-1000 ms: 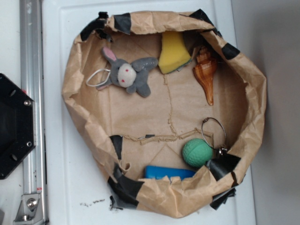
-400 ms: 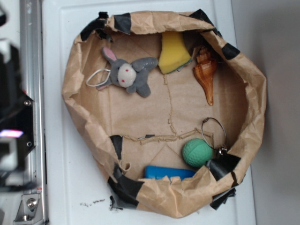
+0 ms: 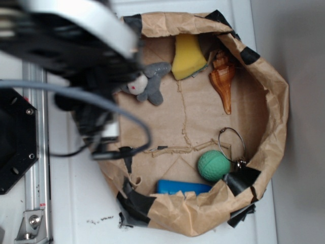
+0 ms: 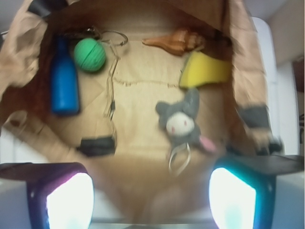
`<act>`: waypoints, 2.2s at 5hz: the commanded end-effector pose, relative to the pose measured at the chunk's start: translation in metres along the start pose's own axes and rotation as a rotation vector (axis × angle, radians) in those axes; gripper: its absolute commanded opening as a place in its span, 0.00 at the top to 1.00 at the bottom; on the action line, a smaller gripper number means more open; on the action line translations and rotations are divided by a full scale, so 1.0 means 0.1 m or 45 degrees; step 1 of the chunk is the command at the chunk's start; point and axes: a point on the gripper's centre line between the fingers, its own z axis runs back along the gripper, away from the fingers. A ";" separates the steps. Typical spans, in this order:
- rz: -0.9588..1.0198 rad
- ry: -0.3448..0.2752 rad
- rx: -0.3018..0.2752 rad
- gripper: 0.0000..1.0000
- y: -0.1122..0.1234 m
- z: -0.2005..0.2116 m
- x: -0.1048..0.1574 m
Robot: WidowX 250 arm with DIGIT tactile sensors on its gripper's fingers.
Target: Grab the gray animal.
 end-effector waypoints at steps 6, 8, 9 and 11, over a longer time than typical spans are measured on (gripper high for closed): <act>-0.282 0.242 0.085 1.00 0.46 -1.34 0.07; -0.259 0.014 0.039 1.00 0.04 -0.58 0.18; -0.177 -0.095 0.007 1.00 -0.18 -0.07 0.35; 0.146 -0.140 -0.141 1.00 -0.18 0.10 0.57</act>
